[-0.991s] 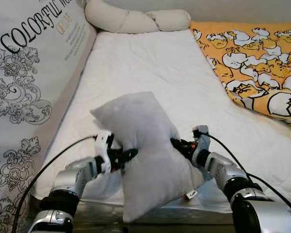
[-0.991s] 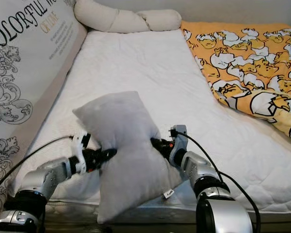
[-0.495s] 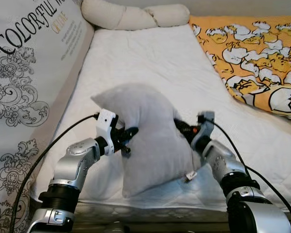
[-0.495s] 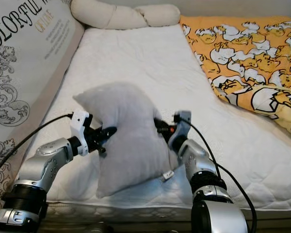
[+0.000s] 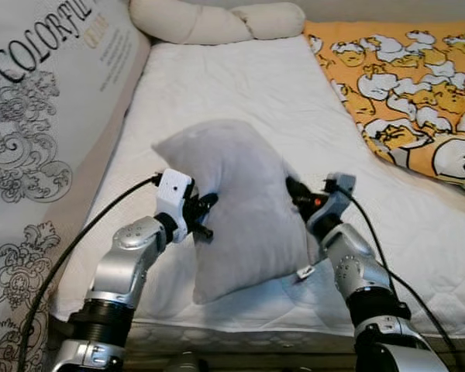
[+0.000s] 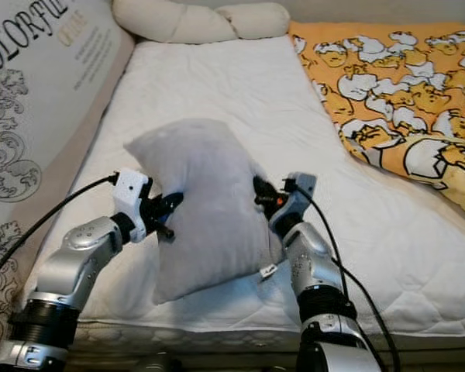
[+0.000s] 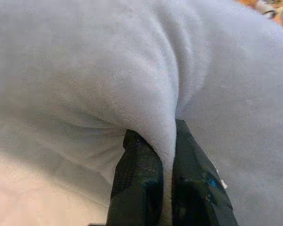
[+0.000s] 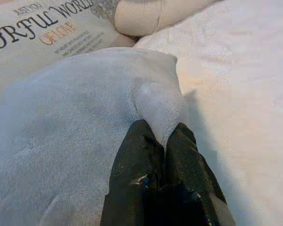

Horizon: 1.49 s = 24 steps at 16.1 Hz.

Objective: Clean up the room

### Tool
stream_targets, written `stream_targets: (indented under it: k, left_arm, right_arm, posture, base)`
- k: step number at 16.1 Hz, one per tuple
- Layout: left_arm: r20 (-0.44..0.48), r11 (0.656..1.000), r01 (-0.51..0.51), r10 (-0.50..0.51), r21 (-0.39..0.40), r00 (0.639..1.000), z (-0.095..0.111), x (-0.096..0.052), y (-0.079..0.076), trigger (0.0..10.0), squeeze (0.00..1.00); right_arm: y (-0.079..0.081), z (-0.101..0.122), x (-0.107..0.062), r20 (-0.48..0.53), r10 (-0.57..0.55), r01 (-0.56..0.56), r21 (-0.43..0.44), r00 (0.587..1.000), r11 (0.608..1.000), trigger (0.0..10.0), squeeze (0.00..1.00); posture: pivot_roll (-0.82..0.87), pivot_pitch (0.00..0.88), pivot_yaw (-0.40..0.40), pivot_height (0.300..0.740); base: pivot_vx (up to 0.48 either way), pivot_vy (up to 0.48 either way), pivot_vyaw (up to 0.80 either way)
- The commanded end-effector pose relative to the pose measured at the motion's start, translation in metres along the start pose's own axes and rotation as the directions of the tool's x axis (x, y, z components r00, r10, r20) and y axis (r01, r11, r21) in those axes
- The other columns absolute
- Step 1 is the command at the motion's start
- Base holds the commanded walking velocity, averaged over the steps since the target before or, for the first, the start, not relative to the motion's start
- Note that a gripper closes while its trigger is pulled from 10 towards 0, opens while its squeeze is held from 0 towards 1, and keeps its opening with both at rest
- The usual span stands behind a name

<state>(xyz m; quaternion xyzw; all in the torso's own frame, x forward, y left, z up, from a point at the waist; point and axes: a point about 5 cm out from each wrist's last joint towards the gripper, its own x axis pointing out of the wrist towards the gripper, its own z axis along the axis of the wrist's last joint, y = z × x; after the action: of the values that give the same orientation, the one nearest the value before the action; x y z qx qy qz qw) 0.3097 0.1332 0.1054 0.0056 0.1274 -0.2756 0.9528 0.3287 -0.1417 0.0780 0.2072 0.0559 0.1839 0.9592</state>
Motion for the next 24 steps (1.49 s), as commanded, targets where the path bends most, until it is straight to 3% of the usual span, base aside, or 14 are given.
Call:
stream_targets:
  k: [1,6,24]
  left_arm:
    - [0.048,0.999,-0.030,0.028,0.039,0.998,0.014,0.004,0.002,10.0,0.00]
    - [0.103,0.997,-0.061,0.056,0.049,0.993,0.022,0.006,0.002,10.0,0.00]
    - [0.100,0.995,-0.062,0.054,0.081,0.993,0.023,0.010,0.001,10.0,0.00]
  right_arm:
    - [0.006,0.009,0.003,0.040,0.019,-0.017,-0.034,0.999,0.999,10.0,0.00]
    - [0.013,0.007,0.002,0.029,0.027,-0.026,-0.040,0.999,0.999,10.0,0.00]
    - [0.013,0.004,-0.001,0.009,0.029,-0.029,-0.063,1.000,0.998,10.0,0.00]
  posture:
    - [0.05,0.000,0.061,0.740]
    - [0.06,0.000,0.048,0.740]
    - [0.05,0.000,0.063,0.740]
  base:
    - [0.000,0.000,0.00]
    - [0.000,0.000,-0.16]
    - [0.000,0.363,-0.04]
